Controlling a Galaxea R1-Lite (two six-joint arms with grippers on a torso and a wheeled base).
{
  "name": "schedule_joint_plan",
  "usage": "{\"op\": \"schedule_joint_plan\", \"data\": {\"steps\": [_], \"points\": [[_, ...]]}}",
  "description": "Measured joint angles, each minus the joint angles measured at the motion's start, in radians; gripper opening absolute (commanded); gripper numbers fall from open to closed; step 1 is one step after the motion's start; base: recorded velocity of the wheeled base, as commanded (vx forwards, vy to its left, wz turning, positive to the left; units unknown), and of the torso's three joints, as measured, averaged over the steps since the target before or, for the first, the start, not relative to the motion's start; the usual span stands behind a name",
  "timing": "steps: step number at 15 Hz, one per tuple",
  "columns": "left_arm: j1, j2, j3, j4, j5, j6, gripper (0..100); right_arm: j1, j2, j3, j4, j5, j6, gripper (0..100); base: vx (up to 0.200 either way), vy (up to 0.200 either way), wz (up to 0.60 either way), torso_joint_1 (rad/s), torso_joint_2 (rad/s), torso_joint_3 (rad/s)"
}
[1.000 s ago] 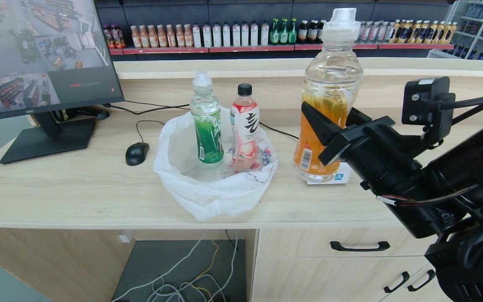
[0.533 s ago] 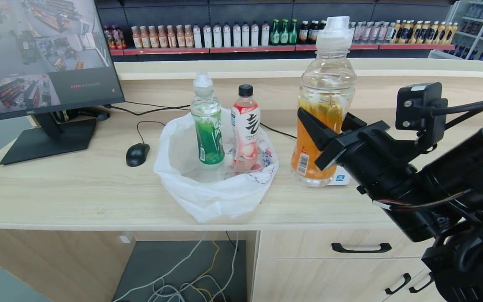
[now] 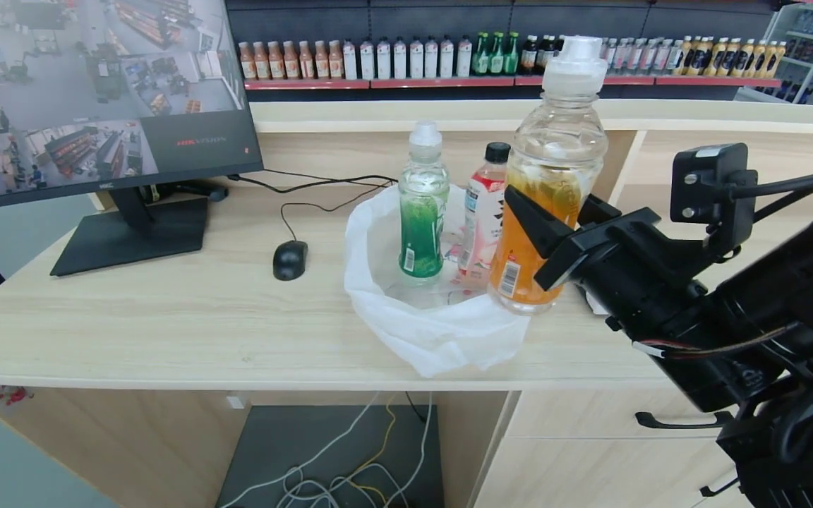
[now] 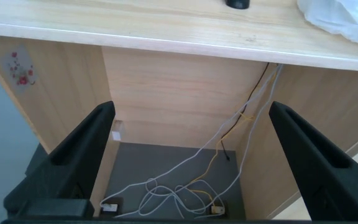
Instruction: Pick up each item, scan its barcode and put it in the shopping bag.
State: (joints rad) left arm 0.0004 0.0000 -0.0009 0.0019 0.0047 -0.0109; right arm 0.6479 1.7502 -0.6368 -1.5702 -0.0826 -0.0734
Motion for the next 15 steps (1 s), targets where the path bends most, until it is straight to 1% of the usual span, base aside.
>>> {"op": "schedule_joint_plan", "data": {"steps": [3,8,15], "points": [[0.001,0.000,0.000,-0.001,-0.001,0.001,100,-0.005,-0.001,-0.002,0.000,-0.005,0.000,0,0.000,0.000,0.00,0.000,0.00,0.000],[0.001,0.000,0.000,0.000,-0.001,0.000,100,-0.001,0.035,-0.043,-0.001,0.002,-0.001,0,0.000,0.000,0.00,0.000,0.00,0.000],[0.000,0.000,0.000,0.000,0.000,0.001,100,0.018,0.180,-0.151,0.001,0.003,0.000,0,0.000,0.000,0.00,0.000,0.00,0.000]]}}
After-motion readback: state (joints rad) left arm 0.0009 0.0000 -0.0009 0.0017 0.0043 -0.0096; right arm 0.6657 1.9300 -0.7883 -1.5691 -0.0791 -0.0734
